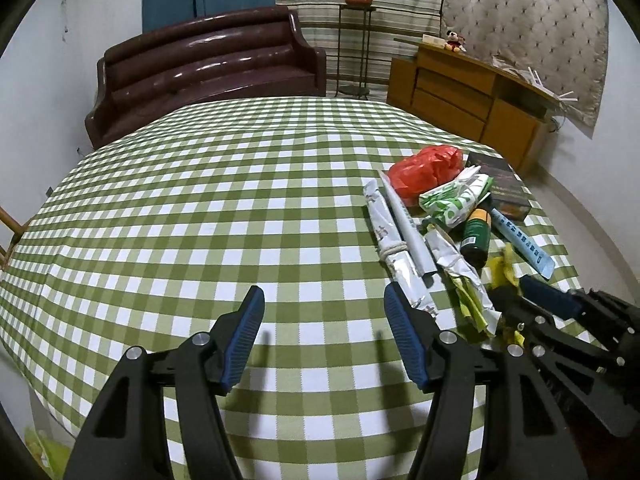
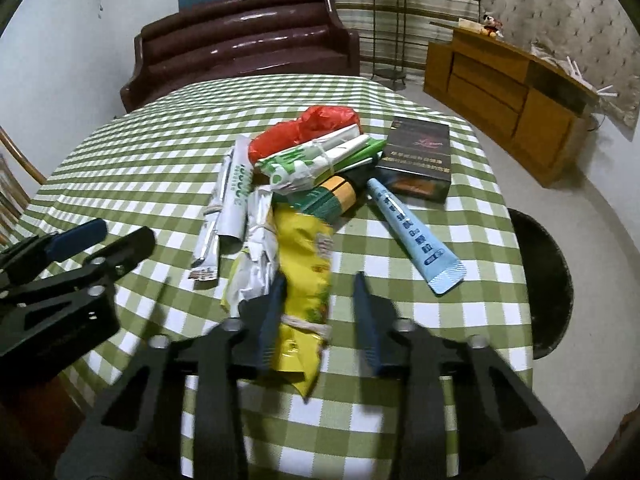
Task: Collect trash
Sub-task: 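Grasp the yellow snack bag with the right tool while left tool approaches paper roll, then grasp the string-tied rolled white paper with the left tool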
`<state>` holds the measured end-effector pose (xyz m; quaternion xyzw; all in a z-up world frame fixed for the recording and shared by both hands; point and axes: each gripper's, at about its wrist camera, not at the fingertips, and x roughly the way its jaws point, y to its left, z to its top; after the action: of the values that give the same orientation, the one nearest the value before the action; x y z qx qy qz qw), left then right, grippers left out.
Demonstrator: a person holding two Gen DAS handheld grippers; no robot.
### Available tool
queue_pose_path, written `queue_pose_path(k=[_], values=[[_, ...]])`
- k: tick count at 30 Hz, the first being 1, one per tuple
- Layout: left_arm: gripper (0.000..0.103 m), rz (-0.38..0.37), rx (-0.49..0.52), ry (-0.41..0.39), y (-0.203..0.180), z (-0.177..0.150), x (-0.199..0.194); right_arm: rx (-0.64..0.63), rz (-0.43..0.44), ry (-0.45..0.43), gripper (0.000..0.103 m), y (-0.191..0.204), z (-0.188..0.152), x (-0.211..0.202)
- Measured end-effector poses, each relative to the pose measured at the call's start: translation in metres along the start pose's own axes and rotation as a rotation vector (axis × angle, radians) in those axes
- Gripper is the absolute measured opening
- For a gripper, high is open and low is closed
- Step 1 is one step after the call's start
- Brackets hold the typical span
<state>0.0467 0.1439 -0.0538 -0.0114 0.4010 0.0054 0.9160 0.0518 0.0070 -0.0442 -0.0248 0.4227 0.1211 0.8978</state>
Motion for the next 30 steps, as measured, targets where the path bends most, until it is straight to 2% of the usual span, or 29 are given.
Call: queue_pose_path(k=[8,15,23,30], values=[[0.063,-0.013,0.010,0.013,-0.013,0.003,0.005,0.019,-0.021,-0.034,0.023,-0.014,0.001,-0.011],[0.065,-0.033,0.027,0.044,-0.030,0.007,0.017,0.074,-0.050,-0.062,0.023,-0.044,0.006,-0.017],[0.066,0.000,0.032,0.106,-0.036,0.008,0.032,0.103,-0.042,-0.062,0.023,-0.055,0.005,-0.016],[0.066,0.008,0.024,0.094,-0.031,0.013,0.032,0.119,-0.039,-0.060,0.023,-0.060,0.004,-0.013]])
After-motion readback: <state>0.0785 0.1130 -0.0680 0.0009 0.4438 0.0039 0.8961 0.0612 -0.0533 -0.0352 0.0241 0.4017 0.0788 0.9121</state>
